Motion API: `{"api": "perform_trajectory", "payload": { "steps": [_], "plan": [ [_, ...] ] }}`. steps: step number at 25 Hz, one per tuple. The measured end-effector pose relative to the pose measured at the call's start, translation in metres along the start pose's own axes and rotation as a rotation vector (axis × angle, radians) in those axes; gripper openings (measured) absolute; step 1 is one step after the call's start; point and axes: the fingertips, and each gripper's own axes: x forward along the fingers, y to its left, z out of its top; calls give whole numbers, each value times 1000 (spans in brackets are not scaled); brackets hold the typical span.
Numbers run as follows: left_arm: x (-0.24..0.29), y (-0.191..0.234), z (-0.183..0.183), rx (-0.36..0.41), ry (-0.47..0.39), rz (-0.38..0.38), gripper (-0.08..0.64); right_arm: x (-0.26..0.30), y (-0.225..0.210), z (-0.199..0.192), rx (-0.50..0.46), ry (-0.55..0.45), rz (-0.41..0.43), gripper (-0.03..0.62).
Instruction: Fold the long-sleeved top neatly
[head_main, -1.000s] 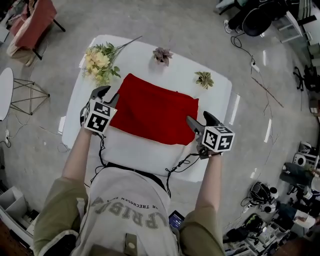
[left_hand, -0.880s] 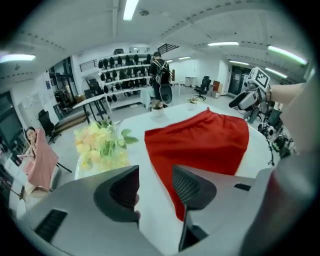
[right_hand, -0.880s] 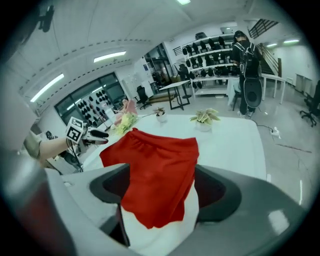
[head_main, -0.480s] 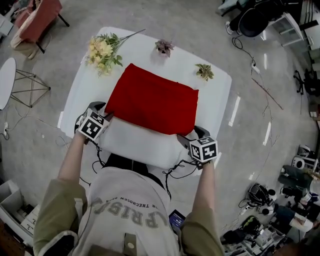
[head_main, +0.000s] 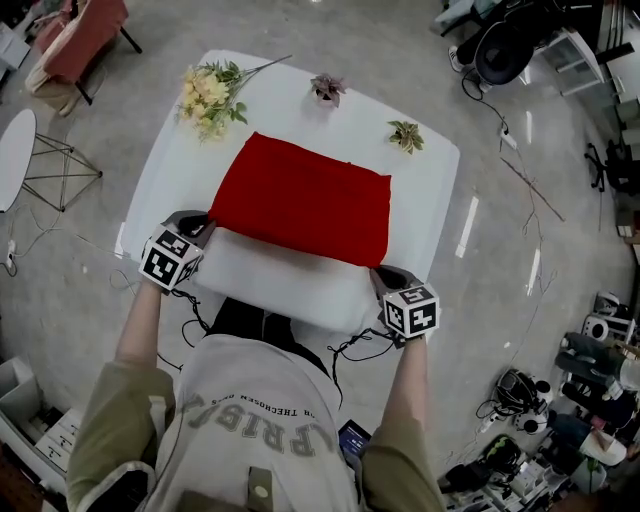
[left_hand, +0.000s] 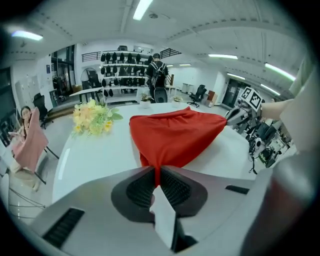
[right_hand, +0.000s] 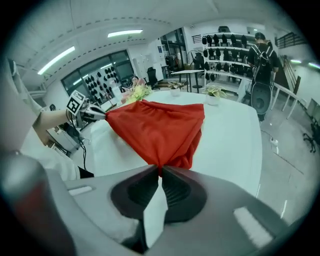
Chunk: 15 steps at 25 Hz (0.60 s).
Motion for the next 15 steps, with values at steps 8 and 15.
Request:
{"api": "perform_trajectory", "payload": {
  "steps": [8,15],
  "plan": [
    [-37,-48,-87,4,130,-22,40,-15,59,-72,9,76,107,21],
    [-32,-49,-95,30,171,20,117,-14,58,-83,-32,100,56,122]
  ]
}}
